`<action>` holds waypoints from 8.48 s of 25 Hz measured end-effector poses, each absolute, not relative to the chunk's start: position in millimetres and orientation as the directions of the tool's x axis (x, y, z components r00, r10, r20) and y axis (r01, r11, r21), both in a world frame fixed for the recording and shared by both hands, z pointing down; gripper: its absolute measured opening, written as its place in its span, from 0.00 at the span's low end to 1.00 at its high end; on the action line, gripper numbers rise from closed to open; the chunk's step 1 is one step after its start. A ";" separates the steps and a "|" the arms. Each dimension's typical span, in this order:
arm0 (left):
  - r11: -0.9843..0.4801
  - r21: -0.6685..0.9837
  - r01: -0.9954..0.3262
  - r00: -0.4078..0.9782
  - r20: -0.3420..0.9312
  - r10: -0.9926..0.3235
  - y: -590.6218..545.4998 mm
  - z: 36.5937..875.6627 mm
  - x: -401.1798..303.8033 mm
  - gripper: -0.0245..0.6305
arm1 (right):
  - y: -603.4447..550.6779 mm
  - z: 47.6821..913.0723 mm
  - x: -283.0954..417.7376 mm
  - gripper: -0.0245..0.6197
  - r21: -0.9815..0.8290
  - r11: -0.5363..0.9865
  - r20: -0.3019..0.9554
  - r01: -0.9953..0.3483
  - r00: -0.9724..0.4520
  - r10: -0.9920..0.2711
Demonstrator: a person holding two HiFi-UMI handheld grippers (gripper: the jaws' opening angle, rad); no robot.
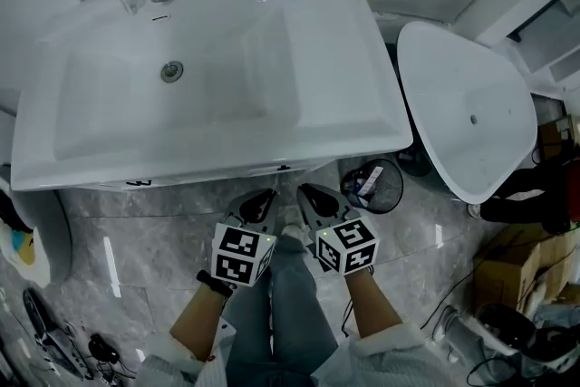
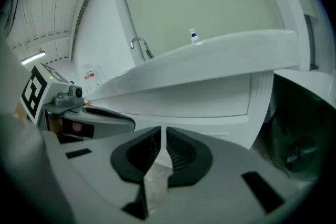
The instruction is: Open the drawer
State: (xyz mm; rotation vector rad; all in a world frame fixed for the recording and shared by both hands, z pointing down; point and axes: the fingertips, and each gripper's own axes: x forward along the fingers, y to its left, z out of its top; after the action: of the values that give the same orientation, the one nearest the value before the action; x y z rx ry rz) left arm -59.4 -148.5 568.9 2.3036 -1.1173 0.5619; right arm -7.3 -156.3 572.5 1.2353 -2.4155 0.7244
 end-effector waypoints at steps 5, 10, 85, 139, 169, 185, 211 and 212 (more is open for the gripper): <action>-0.524 0.255 -0.813 0.562 0.579 -0.590 -161.1 602.8 -61.0 0.07 | -171.1 606.5 -10.9 0.16 -0.282 0.500 0.527 -0.819 -0.568 -0.633; -0.542 0.247 -0.803 0.563 0.612 -0.555 -168.7 641.9 -55.5 0.15 | -185.0 640.3 -12.4 0.18 -0.257 0.504 0.566 -0.824 -0.551 -0.613; -0.774 0.053 -0.631 0.501 0.790 -0.355 -122.0 732.7 -19.6 0.11 | -123.6 714.2 -22.2 0.10 -0.210 0.777 0.744 -0.593 -0.612 -0.267; -0.713 0.014 -0.701 0.424 0.812 -0.401 -78.3 756.0 -23.5 0.11 | -77.4 738.5 -17.2 0.10 -0.222 0.685 0.746 -0.694 -0.574 -0.339; -0.537 0.104 -0.837 0.457 0.672 -0.582 -52.7 557.8 -19.7 0.10 | -54.7 539.8 6.6 0.10 -0.374 0.542 0.548 -0.753 -0.651 -0.526; -0.504 0.103 -0.858 0.508 0.313 -0.802 -56.3 314.1 -6.2 0.07 | -51.7 327.0 24.3 0.06 -0.314 0.603 0.264 -0.734 -0.677 -0.687; -0.645 0.129 -0.753 0.655 0.249 -0.714 -25.7 238.6 -14.0 0.06 | -22.1 268.8 10.1 0.05 -0.329 0.600 0.261 -0.730 -0.680 -0.685; -0.647 0.127 -0.751 0.656 0.250 -0.712 -25.4 238.7 -15.3 0.06 | -20.9 269.1 10.9 0.05 -0.331 0.596 0.262 -0.732 -0.678 -0.687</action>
State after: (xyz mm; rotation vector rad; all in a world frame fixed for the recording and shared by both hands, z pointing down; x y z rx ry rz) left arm -15.3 -25.4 238.7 2.6541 -1.1904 0.2617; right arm 10.9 -20.9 269.1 1.2084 -2.7101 0.6360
